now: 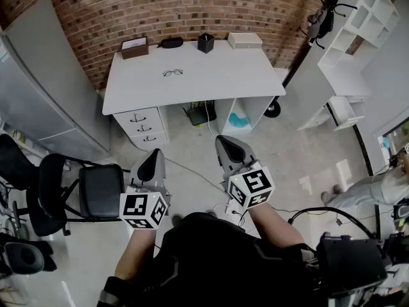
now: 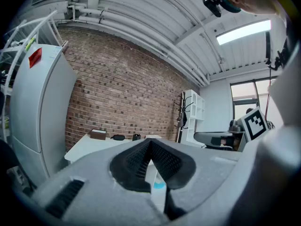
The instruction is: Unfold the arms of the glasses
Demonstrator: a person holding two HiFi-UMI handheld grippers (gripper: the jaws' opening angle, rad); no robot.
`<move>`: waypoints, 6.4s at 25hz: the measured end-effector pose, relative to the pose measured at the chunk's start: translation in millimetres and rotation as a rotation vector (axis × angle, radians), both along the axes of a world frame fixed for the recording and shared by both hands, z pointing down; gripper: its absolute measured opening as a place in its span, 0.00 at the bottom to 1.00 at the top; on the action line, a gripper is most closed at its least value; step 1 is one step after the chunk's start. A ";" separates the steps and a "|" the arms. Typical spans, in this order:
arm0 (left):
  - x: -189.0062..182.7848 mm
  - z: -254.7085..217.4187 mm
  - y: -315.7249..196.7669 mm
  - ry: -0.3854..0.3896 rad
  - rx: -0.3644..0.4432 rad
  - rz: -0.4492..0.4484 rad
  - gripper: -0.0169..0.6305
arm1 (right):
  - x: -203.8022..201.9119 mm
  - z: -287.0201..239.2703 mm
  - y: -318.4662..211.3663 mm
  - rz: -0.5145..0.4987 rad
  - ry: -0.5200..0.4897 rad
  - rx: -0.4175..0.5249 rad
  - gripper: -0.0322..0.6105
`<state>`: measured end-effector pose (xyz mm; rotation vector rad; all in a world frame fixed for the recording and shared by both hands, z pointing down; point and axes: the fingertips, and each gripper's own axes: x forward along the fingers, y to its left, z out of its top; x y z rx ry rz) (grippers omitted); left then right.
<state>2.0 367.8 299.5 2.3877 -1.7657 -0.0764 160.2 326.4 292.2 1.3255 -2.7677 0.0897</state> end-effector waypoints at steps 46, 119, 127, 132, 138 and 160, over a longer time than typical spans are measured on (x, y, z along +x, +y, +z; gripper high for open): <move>-68.1 15.9 -27.8 0.045 0.022 0.105 0.04 | -81.3 13.7 -20.1 0.039 0.005 -0.022 0.06; -133.1 113.1 -509.6 0.043 -0.237 0.129 0.04 | -136.9 114.4 -494.8 0.003 0.134 -0.202 0.06; -132.1 157.0 -538.5 0.061 -0.330 0.152 0.04 | -143.5 162.2 -528.4 -0.007 0.196 -0.287 0.06; -129.2 179.6 -560.6 0.039 -0.385 0.131 0.04 | -141.1 201.9 -551.1 -0.029 0.221 -0.368 0.06; -124.5 216.0 -582.5 0.054 -0.474 0.102 0.04 | -141.6 247.7 -577.2 -0.079 0.291 -0.435 0.06; -114.9 349.9 -625.8 0.062 -0.769 0.068 0.16 | -163.4 364.5 -614.8 -0.208 0.462 -0.601 0.14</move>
